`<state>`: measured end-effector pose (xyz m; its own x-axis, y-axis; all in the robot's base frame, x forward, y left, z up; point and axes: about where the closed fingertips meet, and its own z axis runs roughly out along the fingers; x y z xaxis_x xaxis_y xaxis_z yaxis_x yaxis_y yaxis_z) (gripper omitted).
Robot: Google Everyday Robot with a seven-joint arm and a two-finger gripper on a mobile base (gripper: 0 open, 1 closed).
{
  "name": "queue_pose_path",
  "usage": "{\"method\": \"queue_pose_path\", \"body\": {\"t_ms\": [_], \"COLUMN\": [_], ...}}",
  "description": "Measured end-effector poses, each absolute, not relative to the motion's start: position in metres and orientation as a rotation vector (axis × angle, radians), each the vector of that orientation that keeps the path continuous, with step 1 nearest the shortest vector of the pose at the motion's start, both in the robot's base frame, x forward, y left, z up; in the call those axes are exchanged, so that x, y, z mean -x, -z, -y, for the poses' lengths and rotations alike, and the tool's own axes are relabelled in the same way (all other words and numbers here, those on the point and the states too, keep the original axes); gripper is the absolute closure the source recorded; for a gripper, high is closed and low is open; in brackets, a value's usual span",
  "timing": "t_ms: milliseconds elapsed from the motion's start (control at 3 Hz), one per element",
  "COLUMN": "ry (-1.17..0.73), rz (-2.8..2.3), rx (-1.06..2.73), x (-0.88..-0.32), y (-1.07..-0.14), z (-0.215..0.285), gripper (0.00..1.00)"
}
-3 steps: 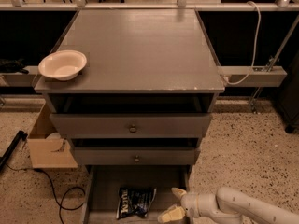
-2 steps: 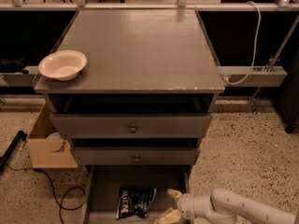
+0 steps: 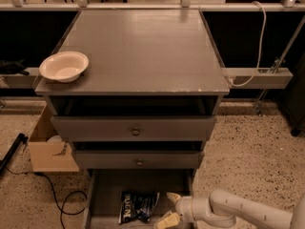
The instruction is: Pick blue chip bag from bottom drawer and place on counter
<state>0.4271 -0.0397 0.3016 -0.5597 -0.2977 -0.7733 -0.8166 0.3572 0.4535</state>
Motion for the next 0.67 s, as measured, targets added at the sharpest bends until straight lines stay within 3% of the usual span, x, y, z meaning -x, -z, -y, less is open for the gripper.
{"method": "queue_pose_path", "body": {"t_ms": [667], "ry": [-1.063], "rz": [-2.011], "rx": [1.009], "x": [-0.4430], "y": [-0.3091], "z": [0.0226], "gripper": [0.00]}}
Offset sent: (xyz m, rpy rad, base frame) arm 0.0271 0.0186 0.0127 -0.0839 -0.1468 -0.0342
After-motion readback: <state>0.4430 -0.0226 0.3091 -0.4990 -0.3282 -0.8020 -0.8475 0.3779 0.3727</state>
